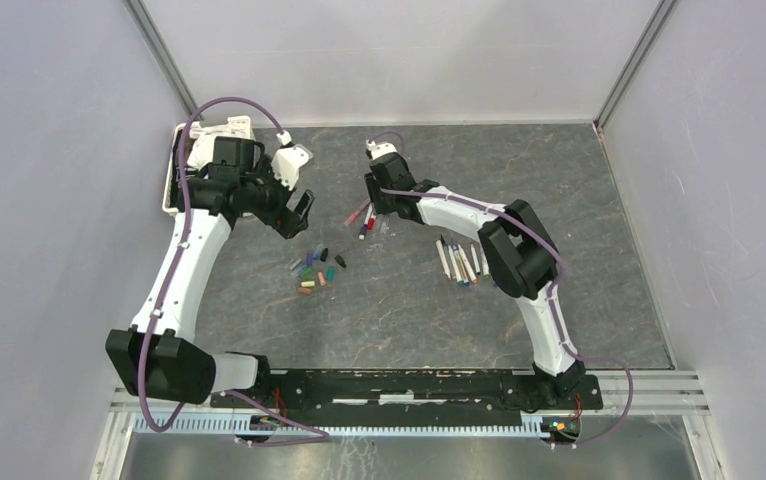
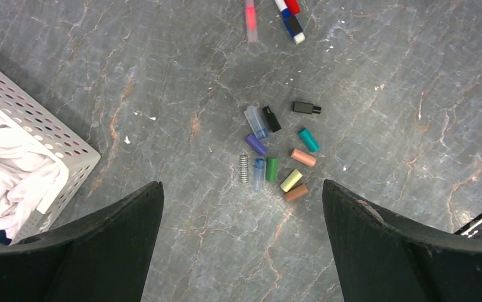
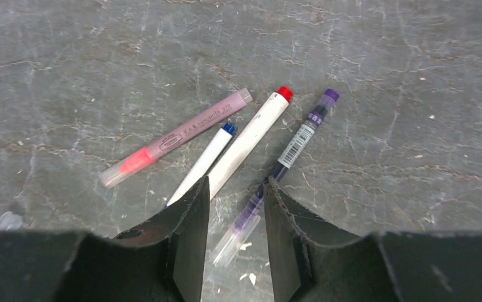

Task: Open the pen caps
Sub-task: Pick up the pen from the center of the board.

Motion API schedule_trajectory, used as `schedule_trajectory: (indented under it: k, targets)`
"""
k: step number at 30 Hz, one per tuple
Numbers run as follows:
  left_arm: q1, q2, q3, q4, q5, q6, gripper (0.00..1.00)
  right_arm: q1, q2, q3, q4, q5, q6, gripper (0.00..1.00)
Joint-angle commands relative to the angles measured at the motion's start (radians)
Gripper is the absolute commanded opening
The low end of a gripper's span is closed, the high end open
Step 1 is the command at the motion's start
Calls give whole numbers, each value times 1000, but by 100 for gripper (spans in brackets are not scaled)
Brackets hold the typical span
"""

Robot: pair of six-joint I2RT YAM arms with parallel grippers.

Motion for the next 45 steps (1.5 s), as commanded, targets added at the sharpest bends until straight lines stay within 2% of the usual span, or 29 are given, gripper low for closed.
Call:
schedule_trajectory:
  k: [1, 29, 36, 45]
  targets:
    - [6, -33, -11, -16, 56, -33, 100, 10, 61, 118, -26, -1, -1, 42]
    - [6, -76, -33, -50, 76, -3, 100, -3, 195, 197, -85, 57, 9, 35]
    - [7, -71, -31, -52, 91, -3, 100, -12, 115, 67, -44, 69, 15, 26]
    - [7, -67, -30, -61, 105, -2, 99, -30, 24, -66, 7, 45, 37, 25]
